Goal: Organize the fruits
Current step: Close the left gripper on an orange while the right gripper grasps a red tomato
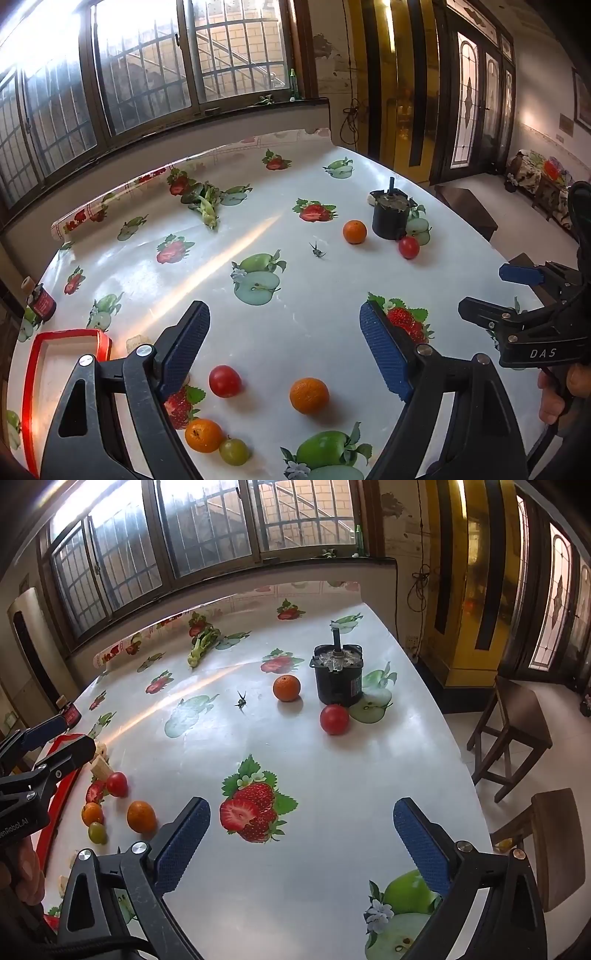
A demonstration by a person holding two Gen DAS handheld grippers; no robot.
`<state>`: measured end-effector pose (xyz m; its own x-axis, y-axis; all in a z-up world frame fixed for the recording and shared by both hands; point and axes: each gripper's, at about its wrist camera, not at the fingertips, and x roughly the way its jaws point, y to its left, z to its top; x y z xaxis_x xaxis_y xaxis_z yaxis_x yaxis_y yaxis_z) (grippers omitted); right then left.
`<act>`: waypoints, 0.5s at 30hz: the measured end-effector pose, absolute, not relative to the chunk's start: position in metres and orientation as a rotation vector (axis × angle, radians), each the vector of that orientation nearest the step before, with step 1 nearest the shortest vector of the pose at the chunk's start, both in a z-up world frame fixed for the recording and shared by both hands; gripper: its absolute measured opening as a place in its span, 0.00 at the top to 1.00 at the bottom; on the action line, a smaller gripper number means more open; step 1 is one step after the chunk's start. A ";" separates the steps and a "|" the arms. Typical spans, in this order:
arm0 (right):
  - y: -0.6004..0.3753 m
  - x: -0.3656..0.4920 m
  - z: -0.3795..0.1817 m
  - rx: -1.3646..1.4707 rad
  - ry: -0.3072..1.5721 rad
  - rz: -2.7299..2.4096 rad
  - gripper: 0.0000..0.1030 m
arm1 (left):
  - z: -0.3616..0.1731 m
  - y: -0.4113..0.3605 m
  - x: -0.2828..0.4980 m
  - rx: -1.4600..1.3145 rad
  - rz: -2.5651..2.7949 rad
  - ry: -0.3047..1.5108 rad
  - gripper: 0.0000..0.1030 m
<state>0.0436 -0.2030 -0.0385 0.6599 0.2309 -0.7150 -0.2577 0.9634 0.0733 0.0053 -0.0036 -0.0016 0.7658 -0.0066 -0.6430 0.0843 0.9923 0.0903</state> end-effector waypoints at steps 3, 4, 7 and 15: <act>-0.197 0.046 -0.041 -0.034 0.804 0.271 0.07 | 0.002 -0.015 0.007 0.117 -0.064 0.704 0.19; -0.198 0.049 -0.041 -0.031 0.803 0.271 0.08 | -0.001 -0.007 0.012 0.101 -0.076 0.701 0.19; -0.204 0.057 -0.042 -0.022 0.808 0.280 0.11 | -0.002 -0.014 0.025 0.098 -0.097 0.706 0.19; -0.204 0.087 -0.050 -0.018 0.825 0.256 0.28 | -0.009 -0.024 0.054 0.073 -0.140 0.707 0.19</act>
